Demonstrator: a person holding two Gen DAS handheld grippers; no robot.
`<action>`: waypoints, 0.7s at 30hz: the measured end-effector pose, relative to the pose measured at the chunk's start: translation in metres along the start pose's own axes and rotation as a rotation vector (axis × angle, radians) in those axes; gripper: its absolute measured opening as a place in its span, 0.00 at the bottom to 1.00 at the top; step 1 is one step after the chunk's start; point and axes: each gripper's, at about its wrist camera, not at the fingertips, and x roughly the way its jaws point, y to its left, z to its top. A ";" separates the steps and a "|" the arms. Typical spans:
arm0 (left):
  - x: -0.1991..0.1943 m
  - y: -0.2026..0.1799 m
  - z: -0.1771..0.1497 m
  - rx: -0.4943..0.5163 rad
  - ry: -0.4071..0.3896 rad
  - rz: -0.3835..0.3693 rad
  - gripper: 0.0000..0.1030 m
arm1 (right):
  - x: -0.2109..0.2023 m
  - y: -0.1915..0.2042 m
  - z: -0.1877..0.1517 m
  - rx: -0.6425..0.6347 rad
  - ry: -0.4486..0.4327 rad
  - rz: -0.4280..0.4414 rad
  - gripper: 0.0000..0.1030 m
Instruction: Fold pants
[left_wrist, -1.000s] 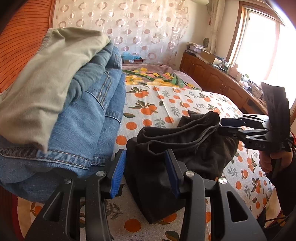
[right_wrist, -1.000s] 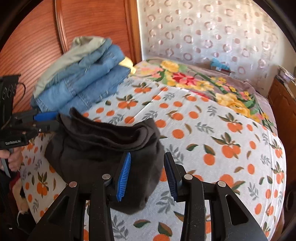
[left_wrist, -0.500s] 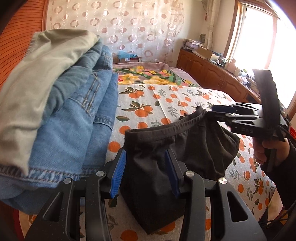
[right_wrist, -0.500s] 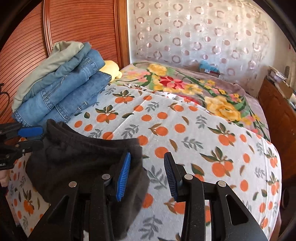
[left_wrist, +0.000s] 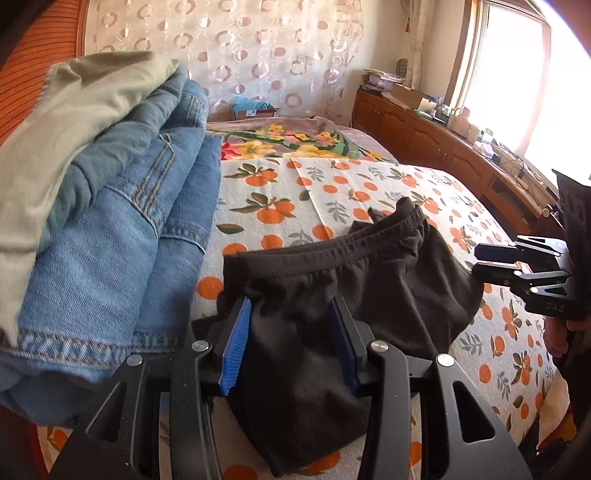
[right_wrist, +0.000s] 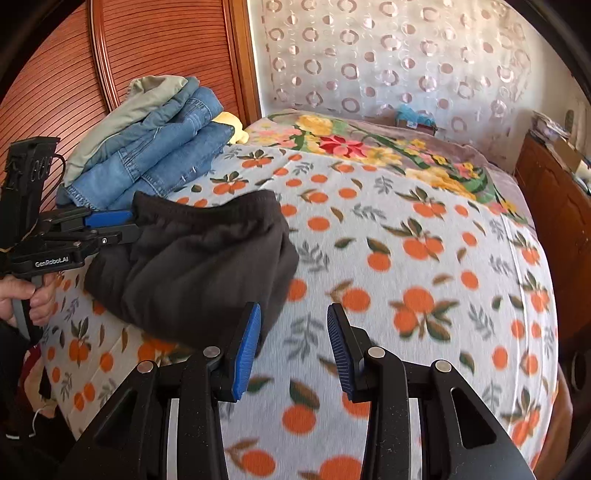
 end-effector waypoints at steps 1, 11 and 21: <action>0.000 0.000 -0.002 0.001 0.003 -0.001 0.43 | -0.003 0.000 -0.002 0.006 0.000 0.002 0.38; 0.010 -0.006 -0.015 0.028 0.039 0.040 0.43 | -0.007 0.011 -0.018 -0.029 0.036 0.047 0.38; 0.013 -0.002 -0.019 0.029 0.034 0.056 0.44 | 0.008 0.024 -0.012 -0.064 0.029 0.103 0.18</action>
